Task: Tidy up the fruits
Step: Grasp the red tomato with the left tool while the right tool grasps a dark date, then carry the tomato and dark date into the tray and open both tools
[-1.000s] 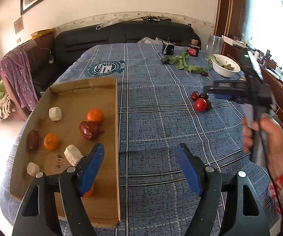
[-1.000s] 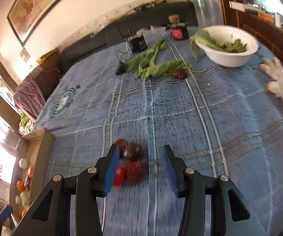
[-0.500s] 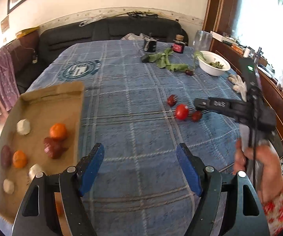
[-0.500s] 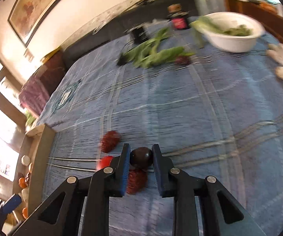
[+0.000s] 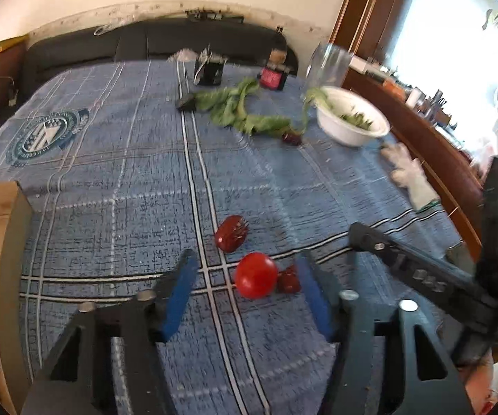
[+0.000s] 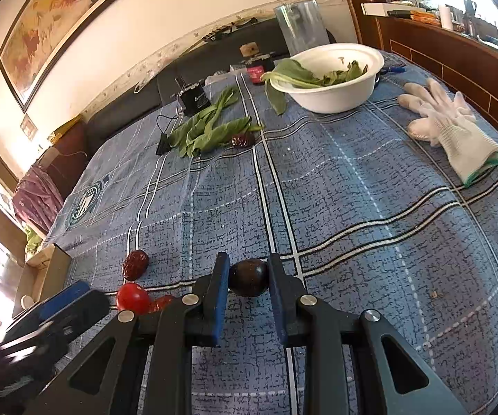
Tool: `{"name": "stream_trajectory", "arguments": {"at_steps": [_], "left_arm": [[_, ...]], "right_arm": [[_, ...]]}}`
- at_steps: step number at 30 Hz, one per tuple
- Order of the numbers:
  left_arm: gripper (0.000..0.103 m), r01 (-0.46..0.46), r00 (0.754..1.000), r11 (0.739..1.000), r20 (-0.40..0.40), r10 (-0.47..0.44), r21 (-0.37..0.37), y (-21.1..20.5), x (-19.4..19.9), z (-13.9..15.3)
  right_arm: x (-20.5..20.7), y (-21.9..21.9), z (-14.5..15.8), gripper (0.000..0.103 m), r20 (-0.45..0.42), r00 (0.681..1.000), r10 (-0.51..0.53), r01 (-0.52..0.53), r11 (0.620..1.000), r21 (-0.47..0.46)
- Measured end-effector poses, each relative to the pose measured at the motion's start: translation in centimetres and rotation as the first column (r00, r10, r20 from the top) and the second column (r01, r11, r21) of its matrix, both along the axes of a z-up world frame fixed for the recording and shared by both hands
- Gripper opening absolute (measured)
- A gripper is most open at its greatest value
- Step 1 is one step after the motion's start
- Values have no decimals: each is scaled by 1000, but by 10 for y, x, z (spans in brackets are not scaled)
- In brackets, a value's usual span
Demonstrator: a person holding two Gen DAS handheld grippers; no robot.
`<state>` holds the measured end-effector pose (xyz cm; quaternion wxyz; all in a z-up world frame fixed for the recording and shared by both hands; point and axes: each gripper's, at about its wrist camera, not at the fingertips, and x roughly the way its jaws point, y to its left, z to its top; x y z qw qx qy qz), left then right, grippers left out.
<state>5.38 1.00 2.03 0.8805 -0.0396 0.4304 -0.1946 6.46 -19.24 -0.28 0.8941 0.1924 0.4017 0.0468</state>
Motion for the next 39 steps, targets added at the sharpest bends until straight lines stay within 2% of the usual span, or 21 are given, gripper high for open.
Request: {"name": "stream_trajectory", "arguments": {"at_steps": [1, 2, 4, 8, 9, 12, 17, 21, 25, 27, 31, 35, 39], "left_arm": [[34, 5, 999, 1000, -32, -5, -17, 0, 4, -7], [34, 16, 999, 998, -48, -19, -64, 1, 6, -11], [34, 22, 998, 996, -55, -27, -82, -2, 4, -16], [33, 26, 1000, 999, -15, -26, -20, -15, -3, -19], [29, 30, 999, 999, -19, -31, -20, -15, -3, -19], [28, 5, 1000, 1000, -22, -6, -19, -8, -7, -14], [28, -30, 999, 997, 10, 31, -70, 23, -37, 16], [28, -96, 993, 991, 63, 102, -94, 71, -72, 47], [28, -237, 965, 967, 95, 246, -94, 141, -103, 67], [28, -305, 944, 947, 99, 315, -101, 176, -116, 69], [28, -441, 889, 895, 106, 445, -59, 238, -137, 63], [28, -501, 860, 863, 74, 505, -61, 274, -144, 49], [28, -511, 857, 856, 37, 514, -77, 283, -141, 35]], "right_arm": [[1, 0, -1, 24, -3, 1000, 4, -4, 1000, 7], [2, 0, -1, 24, -4, 1000, 7, -7, 1000, 9], [3, 2, -2, 24, -6, 1000, 10, -10, 1000, 7], [3, 5, -2, 24, -4, 1000, 23, -23, 1000, 10], [2, 6, -2, 24, -2, 1000, 26, -26, 1000, 12], [1, 5, -1, 24, 6, 1000, 30, -30, 999, 26], [-1, 4, 2, 24, 25, 998, 49, -51, 995, 80], [-5, 6, 6, 24, 59, 995, 83, -91, 984, 155], [-10, 12, 11, 24, 95, 987, 127, -146, 964, 222], [-11, 18, 14, 24, 104, 983, 150, -171, 957, 235], [-16, 42, 20, 25, 93, 972, 215, -235, 905, 355], [-32, 91, 36, 25, 106, 943, 316, -333, 876, 349], [-48, 162, 49, 25, 102, 884, 456, -465, 836, 291]]}}
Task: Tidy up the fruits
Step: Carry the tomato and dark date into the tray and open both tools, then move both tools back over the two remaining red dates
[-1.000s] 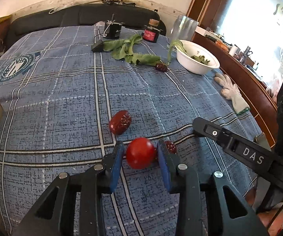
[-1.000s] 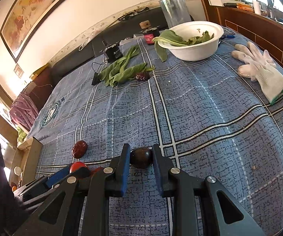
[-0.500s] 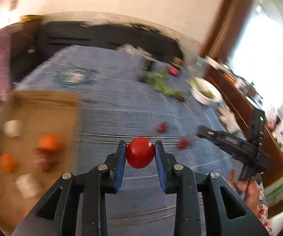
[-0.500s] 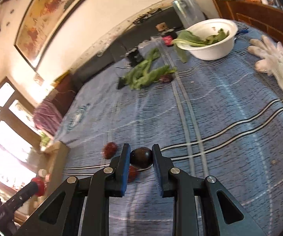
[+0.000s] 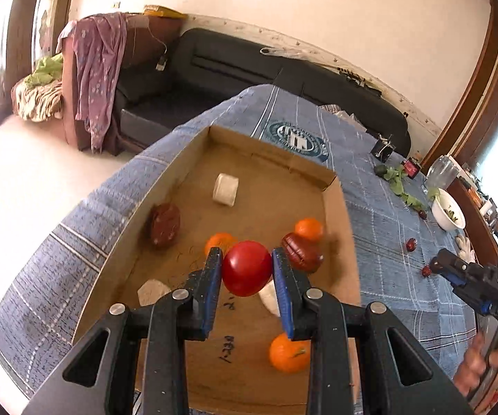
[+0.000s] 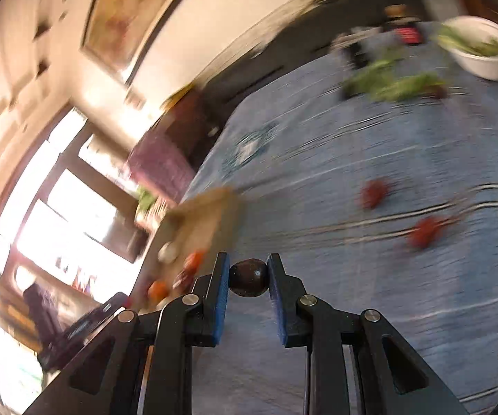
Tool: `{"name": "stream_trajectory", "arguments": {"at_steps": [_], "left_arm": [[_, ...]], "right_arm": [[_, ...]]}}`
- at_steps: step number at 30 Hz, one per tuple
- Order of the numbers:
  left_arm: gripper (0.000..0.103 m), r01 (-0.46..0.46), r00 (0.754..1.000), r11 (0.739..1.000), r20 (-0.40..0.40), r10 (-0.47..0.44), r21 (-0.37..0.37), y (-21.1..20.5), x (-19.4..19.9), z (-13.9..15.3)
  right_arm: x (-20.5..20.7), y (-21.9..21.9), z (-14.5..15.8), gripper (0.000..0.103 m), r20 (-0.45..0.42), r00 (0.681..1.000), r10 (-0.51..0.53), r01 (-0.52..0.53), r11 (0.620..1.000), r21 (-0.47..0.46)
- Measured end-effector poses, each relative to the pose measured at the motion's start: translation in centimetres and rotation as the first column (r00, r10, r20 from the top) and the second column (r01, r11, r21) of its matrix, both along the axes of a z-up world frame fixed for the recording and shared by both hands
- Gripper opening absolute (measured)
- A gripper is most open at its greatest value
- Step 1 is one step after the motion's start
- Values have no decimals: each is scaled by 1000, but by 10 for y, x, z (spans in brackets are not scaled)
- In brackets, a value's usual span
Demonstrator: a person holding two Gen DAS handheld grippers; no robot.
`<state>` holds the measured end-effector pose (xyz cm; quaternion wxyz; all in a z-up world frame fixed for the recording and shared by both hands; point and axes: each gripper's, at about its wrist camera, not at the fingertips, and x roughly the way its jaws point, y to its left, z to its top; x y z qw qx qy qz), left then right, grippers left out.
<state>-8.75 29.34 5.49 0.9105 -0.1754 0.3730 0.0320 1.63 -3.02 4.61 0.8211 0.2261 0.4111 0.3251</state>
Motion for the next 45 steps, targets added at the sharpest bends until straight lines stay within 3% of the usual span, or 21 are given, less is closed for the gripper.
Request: {"name": "stream_trajectory", "arguments": {"at_steps": [7, 14, 18, 22, 24, 29, 31, 33, 39, 45], "left_arm": [[28, 0, 1000, 998, -32, 2, 57, -1, 2, -14], [28, -37, 998, 998, -45, 39, 53, 10, 3, -24], [31, -37, 999, 999, -31, 38, 33, 14, -1, -20], [44, -43, 999, 999, 6, 43, 21, 15, -10, -9], [50, -51, 999, 998, 21, 50, 28, 14, -13, -2], [67, -82, 995, 994, 63, 77, 78, 7, -24, 18], [82, -103, 993, 987, 77, 95, 120, 1, -28, 26], [88, -128, 989, 978, 94, 114, 165, -6, -33, 33], [89, -106, 989, 962, 122, 77, 251, -32, -44, 45], [89, -74, 994, 960, 96, 50, 270, -46, -46, 43]], "right_arm": [[-26, 113, -1, 25, 74, 979, 191, -171, 960, -220], [-27, 154, -21, 25, 97, 968, 231, -183, 916, -356], [-28, 158, -27, 26, 113, 967, 229, -168, 904, -394], [-34, 158, -24, 30, 123, 967, 223, -156, 900, -406], [-36, 153, -19, 47, 137, 969, 205, -138, 911, -389], [-48, 134, -3, 52, 166, 975, 144, -80, 936, -342], [-53, 123, 1, 57, 173, 980, 102, -41, 944, -329], [-59, 109, 3, 63, 178, 983, 54, 5, 948, -317], [-76, 77, 1, 64, 174, 984, -34, 91, 939, -332], [-87, 69, -2, 66, 179, 983, -37, 98, 933, -345]]}}
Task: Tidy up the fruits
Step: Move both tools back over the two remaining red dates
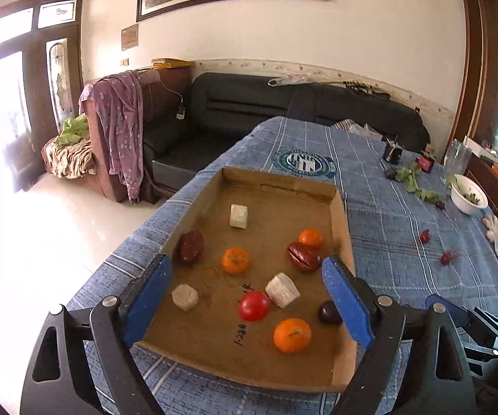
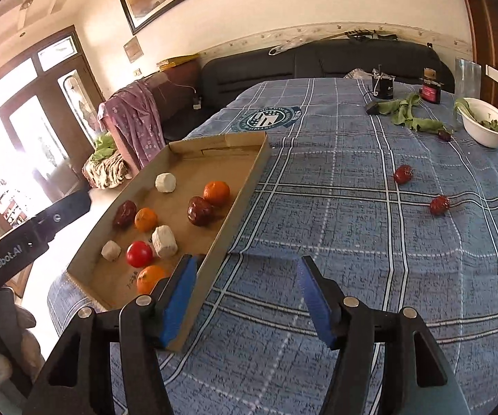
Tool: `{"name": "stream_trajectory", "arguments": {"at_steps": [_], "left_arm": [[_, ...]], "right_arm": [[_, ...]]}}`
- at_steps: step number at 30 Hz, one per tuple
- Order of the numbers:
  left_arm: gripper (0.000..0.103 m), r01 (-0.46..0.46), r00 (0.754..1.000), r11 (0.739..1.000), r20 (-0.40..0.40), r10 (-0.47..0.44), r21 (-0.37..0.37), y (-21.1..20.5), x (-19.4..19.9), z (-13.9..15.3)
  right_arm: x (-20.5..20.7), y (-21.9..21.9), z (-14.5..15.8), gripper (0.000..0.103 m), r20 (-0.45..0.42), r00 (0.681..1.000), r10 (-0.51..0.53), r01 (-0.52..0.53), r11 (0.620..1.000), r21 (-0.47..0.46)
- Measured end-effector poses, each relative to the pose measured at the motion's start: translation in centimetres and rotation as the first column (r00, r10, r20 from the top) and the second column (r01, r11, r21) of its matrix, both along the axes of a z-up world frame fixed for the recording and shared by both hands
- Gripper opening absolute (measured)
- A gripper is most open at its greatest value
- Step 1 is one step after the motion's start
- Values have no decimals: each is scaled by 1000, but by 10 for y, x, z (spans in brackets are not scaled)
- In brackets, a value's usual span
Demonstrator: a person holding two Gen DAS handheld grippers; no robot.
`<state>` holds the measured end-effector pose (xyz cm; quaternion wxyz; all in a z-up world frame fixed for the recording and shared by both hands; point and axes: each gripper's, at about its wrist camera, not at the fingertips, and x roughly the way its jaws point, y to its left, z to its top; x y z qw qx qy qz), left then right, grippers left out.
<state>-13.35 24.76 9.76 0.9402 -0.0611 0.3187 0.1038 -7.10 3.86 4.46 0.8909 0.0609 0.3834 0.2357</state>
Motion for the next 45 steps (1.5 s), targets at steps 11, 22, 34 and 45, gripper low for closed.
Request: {"name": "stream_trajectory", "arguments": {"at_steps": [11, 22, 34, 45], "left_arm": [[89, 11, 1000, 1000, -26, -10, 19, -9, 0, 0], [89, 29, 998, 999, -54, -28, 31, -15, 7, -7], [89, 60, 995, 998, -84, -57, 29, -23, 16, -14], [89, 117, 989, 993, -87, -119, -36, -35, 19, -19]], "right_arm": [[-8, -3, -3, 69, -16, 1000, 12, -12, 1000, 9], [-5, -1, -11, 71, -49, 999, 10, -10, 1000, 1], [1, -14, -23, 71, -91, 996, -7, 7, 1000, 1], [21, -129, -30, 75, -125, 963, -239, 229, 969, -87]]}}
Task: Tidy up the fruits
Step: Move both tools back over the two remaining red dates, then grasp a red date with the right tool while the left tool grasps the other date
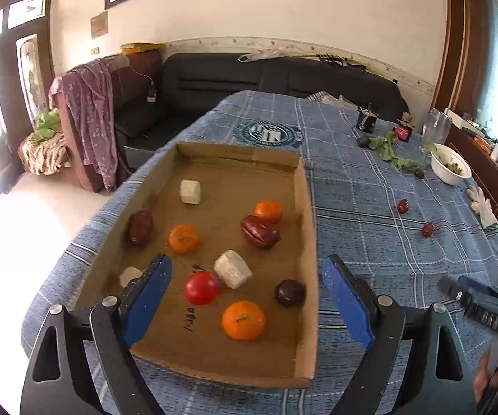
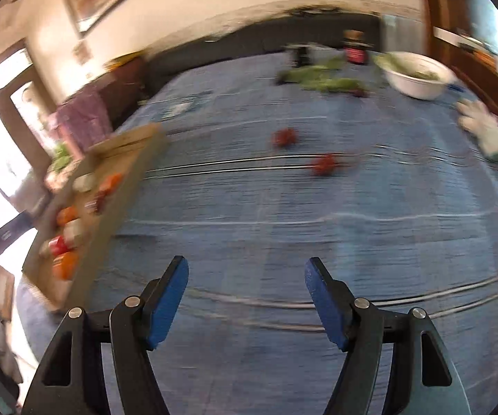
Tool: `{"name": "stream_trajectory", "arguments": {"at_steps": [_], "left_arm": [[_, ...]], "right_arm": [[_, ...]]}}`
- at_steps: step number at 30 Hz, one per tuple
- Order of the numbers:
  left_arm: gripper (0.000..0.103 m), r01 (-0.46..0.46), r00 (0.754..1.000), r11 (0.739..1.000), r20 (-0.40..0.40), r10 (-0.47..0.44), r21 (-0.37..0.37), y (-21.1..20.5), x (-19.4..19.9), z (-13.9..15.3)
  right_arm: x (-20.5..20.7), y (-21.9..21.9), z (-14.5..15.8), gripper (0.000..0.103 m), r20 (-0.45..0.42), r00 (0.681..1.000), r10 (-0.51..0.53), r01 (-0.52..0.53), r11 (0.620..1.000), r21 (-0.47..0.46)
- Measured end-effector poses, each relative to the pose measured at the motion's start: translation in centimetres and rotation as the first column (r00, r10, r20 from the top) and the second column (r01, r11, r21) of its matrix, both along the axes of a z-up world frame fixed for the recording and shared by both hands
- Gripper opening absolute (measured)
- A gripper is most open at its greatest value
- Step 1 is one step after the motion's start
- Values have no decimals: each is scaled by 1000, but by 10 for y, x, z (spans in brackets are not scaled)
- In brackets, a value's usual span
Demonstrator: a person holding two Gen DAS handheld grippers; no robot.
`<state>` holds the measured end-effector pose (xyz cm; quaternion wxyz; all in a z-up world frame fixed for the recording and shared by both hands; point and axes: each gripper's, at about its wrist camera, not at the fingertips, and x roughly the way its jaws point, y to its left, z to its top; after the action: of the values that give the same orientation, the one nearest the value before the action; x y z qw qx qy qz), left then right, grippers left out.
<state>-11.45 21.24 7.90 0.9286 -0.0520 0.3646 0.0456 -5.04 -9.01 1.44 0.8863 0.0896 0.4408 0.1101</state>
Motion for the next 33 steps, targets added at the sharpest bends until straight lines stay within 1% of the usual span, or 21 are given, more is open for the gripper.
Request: {"name": "stream_trajectory", "arguments": {"at_steps": [3, 5, 7, 8, 10, 12, 14, 17, 20, 24, 29, 30, 31, 33], "left_arm": [[89, 24, 1000, 1000, -4, -24, -21, -7, 2, -2], [89, 41, 999, 999, -7, -41, -26, -12, 4, -1], [89, 56, 998, 998, -11, -56, -28, -16, 5, -2], [88, 61, 998, 998, -12, -61, -28, -18, 6, -2], [89, 65, 998, 998, -20, -65, -19, -21, 9, -4], [89, 69, 997, 998, -39, -70, -7, -25, 13, -4], [89, 66, 997, 998, -37, -67, -10, -24, 12, -2], [89, 40, 999, 999, -14, -40, -4, -19, 9, 3], [89, 29, 999, 999, -14, -29, -20, -17, 12, 1], [89, 54, 998, 997, -35, -55, -52, -24, 19, -1], [88, 76, 997, 996, -2, -77, -55, -37, 17, 2], [88, 80, 997, 996, -4, -80, -48, -39, 19, 0], [88, 86, 996, 995, -23, -87, -41, -44, 23, -5], [88, 104, 993, 993, -45, -107, -56, -49, 28, -9]], "right_arm": [[12, -25, 1, 74, -9, 999, -41, 41, 999, 7], [24, -33, 2, 74, 5, 998, -62, 62, 998, -20], [38, -36, 1, 70, 23, 997, -72, 73, 996, -60], [47, -36, 0, 66, 21, 997, -70, 71, 995, -67], [62, -36, 0, 66, 14, 998, -67, 67, 996, -60], [70, -34, 1, 66, 25, 998, -63, 65, 996, -57], [78, -32, 0, 66, 44, 998, -54, 57, 997, -56], [84, -31, -4, 66, 71, 996, -62, 65, 997, -47], [85, -37, -9, 66, 87, 993, -76, 77, 997, -4], [84, -42, -13, 66, 83, 994, -73, 72, 997, 16], [85, -41, -15, 65, 78, 995, -55, 53, 998, 30], [85, -40, -15, 65, 77, 996, -52, 49, 998, 30], [86, -40, -15, 65, 75, 996, -49, 47, 998, 32], [90, -42, -17, 65, 60, 997, -58, 56, 998, 31]]}}
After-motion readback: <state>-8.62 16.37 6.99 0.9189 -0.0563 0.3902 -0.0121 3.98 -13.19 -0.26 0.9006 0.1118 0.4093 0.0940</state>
